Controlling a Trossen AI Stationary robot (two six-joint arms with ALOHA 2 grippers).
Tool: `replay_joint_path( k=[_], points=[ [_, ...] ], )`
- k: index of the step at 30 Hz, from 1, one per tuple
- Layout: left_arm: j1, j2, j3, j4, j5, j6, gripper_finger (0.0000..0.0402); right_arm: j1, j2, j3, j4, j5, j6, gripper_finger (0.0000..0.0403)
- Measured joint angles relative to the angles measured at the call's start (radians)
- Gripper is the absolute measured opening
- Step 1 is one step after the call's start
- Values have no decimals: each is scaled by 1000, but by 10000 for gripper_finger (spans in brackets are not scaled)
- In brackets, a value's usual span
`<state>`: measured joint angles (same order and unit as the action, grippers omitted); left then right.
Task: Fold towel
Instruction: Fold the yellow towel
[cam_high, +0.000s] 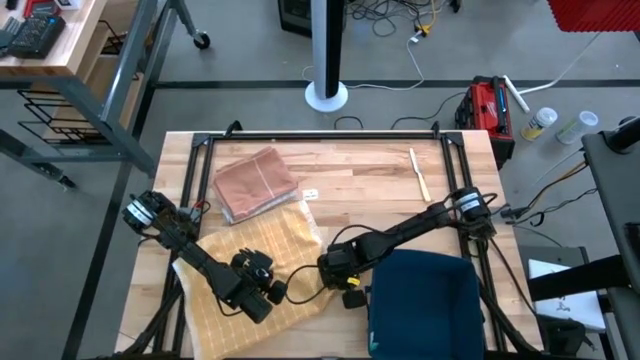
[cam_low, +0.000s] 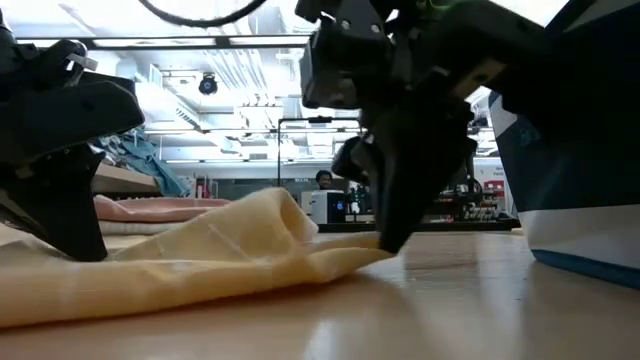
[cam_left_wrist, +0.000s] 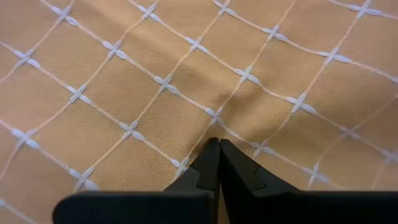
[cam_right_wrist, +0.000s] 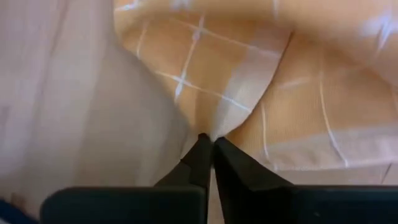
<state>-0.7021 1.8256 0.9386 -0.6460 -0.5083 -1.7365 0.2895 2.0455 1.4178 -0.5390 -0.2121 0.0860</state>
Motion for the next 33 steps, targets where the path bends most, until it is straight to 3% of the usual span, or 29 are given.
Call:
replay_joint_path(
  k=[3, 7, 10, 16, 23, 33],
  points=[
    [0, 0, -1, -1, 2, -10, 0, 1, -1, 0, -51, -9, 24, 5],
    [0, -3, -13, 4, 24, -36, 0, 0, -1, 0, -62, -129, 71, 11],
    [0, -4, -17, 6, 24, -36, 0, 1, -1, 0, -62, -186, 89, 34],
    [0, -4, -17, 3, 19, -34, 0, 1, -2, 19, -47, -184, 100, 93],
    [0, -4, -17, 5, 16, -26, 0, 1, -3, 43, -42, -124, 164, 144],
    [-1, -4, -18, 13, 6, -25, 0, -2, -5, 102, -114, 122, 263, 171]
  ],
)
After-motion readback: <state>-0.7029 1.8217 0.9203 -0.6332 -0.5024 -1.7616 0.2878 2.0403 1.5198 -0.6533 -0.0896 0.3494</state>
